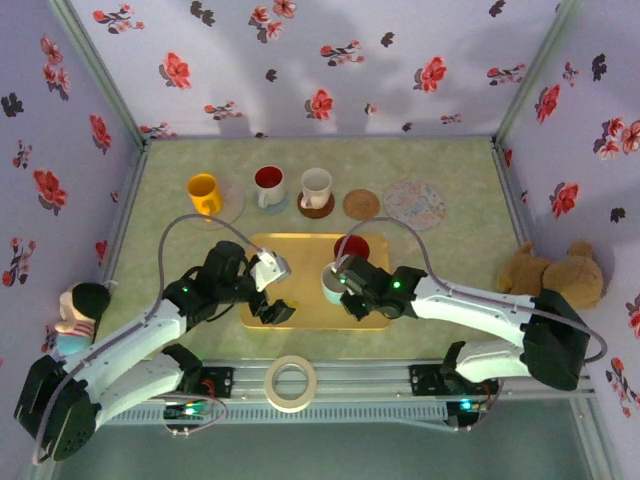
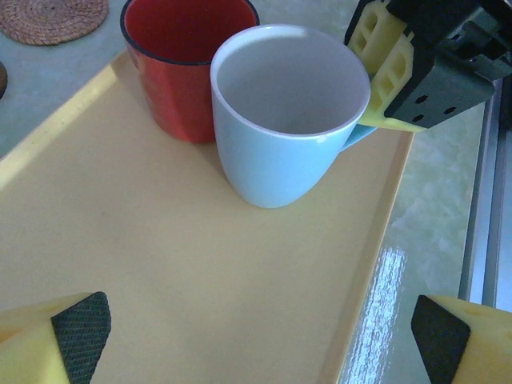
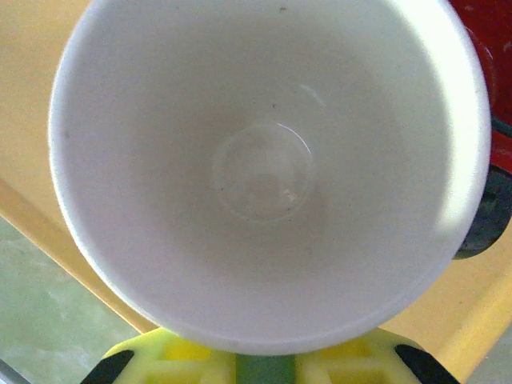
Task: Place the cup by the coaster
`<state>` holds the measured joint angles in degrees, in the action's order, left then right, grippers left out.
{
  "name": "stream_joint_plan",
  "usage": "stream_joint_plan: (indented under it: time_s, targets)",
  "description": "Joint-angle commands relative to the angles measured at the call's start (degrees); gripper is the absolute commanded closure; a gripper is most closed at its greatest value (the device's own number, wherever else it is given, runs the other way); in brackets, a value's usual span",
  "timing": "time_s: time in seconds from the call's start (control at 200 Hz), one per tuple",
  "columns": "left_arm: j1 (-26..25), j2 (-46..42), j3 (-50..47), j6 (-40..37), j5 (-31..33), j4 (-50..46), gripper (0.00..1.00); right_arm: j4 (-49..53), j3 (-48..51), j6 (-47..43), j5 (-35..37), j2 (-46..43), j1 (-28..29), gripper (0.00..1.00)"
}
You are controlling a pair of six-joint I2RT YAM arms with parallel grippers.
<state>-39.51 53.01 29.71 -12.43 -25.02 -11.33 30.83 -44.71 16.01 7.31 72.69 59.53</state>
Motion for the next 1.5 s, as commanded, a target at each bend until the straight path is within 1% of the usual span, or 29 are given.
stream_joint_plan:
  time_s: [0.0,0.065,0.18,0.365,0.69,0.79,0.855,0.88,1.09,1.195,1.36,1.495]
  targets:
    - [-0.4,0.4,0.2,0.2,0.5,1.4,0.0,-1.2,0.2,-1.4,1.2,-0.3,0.3,0.78]
    - [-0.4,0.4,0.2,0.4,0.6,1.6,0.0,-1.0,0.1,-1.6,0.9,0.5,0.3,0.75]
    - [-0.4,0.4,0.3,0.3,0.8,1.6,0.0,-0.7,-0.4,-1.7,0.2,2.2,0.3,0.73]
    - [-0.5,0.8,0.7,0.1,1.6,1.9,0.0,-1.2,-0.9,-1.1,-0.6,4.4,0.3,0.73]
    - [-0.4,0.7,0.9,0.3,2.8,2.1,0.0,-1.4,-1.4,-2.6,-0.6,4.4,0.2,0.87]
    - [-0.4,0.4,0.9,0.9,4.4,2.8,0.0,-1.5,-1.4,-3.0,-0.8,4.1,0.3,0.92]
    - [-0.4,0.2,0.9,2.0,5.6,3.8,0.0,-1.7,-1.5,-3.1,-0.9,3.9,0.2,0.97]
    - [-0.4,0.1,0.9,2.3,6.0,4.1,0.0,-1.7,-1.6,-3.1,-1.0,3.8,0.3,1.0]
    - [-0.4,-0.4,1.9,3.0,6.8,5.0,0.0,-2.6,-2.6,-4.4,-2.4,3.1,0.3,1.0]
    - [-0.4,-1.2,2.3,2.9,6.9,4.6,0.0,-4.6,-2.9,-4.4,-3.0,1.9,-0.1,1.0]
    - [-0.3,-2.0,4.7,2.0,8.1,2.3,0.0,-7.6,-3.9,-3.3,-4.0,0.4,-1.1,1.0]
    - [-0.4,-2.0,6.2,2.7,8.6,3.5,0.0,-8.4,-5.7,-2.7,-4.8,0.0,-1.9,1.0]
